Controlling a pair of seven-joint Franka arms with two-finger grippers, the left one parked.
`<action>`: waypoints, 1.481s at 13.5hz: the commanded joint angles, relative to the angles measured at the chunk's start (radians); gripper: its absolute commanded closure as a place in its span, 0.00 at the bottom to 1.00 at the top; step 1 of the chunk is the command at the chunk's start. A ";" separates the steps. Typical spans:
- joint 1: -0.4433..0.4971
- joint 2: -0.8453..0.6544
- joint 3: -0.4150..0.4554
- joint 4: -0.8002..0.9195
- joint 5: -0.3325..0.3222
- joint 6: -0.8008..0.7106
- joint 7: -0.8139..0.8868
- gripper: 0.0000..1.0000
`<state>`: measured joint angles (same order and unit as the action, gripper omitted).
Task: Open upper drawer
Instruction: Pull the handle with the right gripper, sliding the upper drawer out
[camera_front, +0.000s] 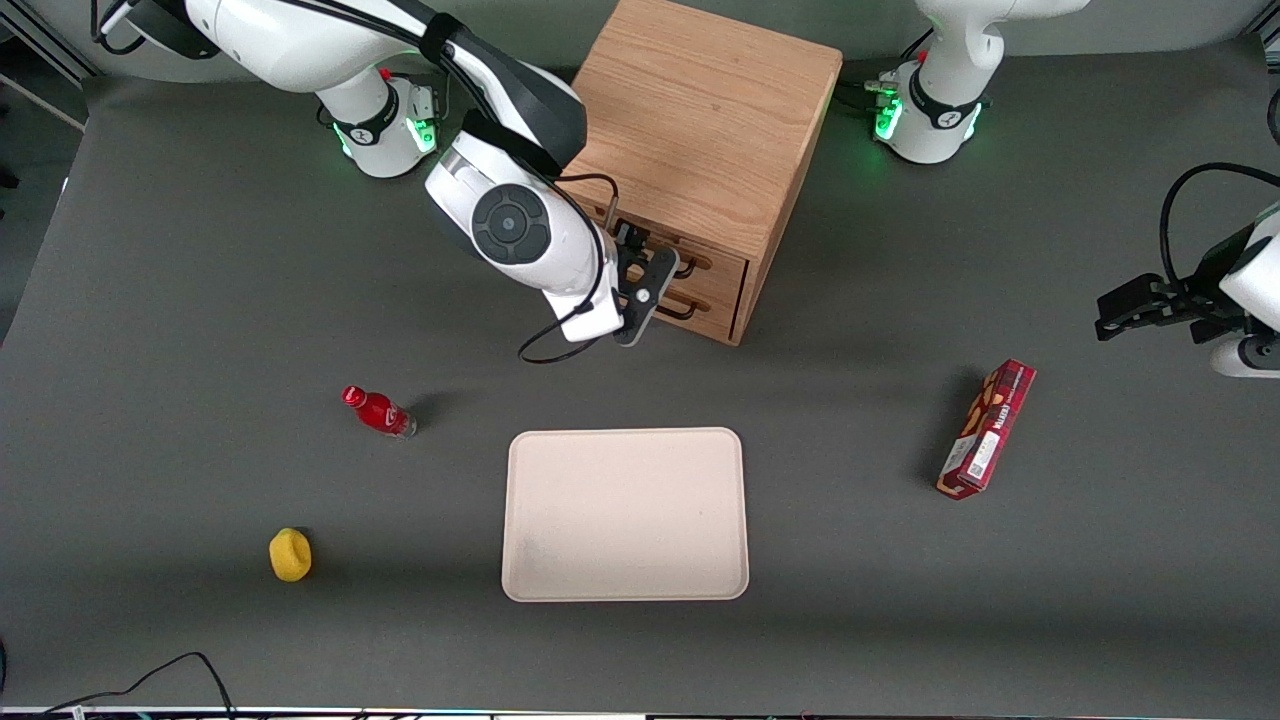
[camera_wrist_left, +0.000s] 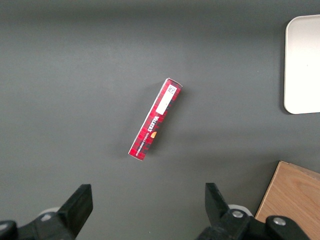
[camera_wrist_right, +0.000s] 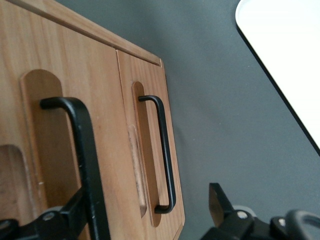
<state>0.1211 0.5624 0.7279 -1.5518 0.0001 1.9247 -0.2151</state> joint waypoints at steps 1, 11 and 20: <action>-0.005 0.013 -0.002 0.006 -0.023 0.033 -0.044 0.00; -0.005 0.011 -0.099 0.021 -0.019 0.083 -0.128 0.00; -0.031 -0.013 -0.189 0.029 0.012 0.195 -0.125 0.00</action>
<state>0.0843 0.5622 0.5641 -1.5219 -0.0007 2.0916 -0.3332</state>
